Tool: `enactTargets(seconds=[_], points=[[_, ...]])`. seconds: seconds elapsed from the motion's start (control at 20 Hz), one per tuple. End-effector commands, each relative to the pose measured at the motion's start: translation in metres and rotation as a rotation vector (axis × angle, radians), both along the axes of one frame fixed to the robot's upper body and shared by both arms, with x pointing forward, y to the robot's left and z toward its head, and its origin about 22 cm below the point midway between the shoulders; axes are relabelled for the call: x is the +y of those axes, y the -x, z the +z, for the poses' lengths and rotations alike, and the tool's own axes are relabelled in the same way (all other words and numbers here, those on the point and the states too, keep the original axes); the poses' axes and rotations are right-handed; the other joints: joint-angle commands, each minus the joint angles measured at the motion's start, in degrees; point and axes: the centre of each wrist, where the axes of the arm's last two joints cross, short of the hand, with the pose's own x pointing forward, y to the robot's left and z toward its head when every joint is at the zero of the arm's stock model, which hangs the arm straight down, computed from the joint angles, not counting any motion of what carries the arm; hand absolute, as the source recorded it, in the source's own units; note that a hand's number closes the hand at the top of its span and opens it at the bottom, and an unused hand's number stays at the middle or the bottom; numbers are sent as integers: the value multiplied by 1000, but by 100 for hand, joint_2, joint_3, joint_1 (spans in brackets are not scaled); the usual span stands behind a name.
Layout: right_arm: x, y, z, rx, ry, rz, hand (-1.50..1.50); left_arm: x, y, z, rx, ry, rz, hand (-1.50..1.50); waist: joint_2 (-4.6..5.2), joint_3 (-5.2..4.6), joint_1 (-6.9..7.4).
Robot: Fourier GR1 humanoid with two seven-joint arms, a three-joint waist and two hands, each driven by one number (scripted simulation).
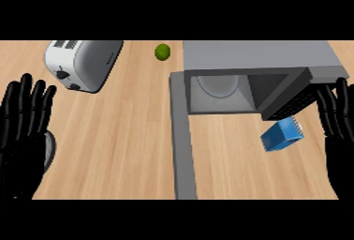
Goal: Pick up the milk, place it into the microwave and close the microwave
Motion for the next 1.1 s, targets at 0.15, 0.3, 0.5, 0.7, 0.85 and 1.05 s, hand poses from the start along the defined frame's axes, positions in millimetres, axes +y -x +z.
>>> enactTargets(seconds=[0.15,0.3,0.5,0.7,0.85,1.05], points=[[-42,12,27,48,50,-21,-150,3,-1,-4,34,8,-28,-150,-74,-116,71],[-44,11,21,201,19,53,-150,5,3,-25,158,248,-18,-150,-67,-132,60],[-70,22,21,227,-8,71,-150,10,16,-31,179,302,-36,-150,-76,-116,81],[-65,35,0,241,-1,44,-150,14,38,-44,173,281,-40,-150,-77,-115,92],[-84,37,3,271,-6,41,-150,7,48,-47,165,279,-37,-150,-77,-115,93],[-77,25,-27,284,-42,17,-150,17,70,-52,190,290,-30,-150,-75,-115,126]])
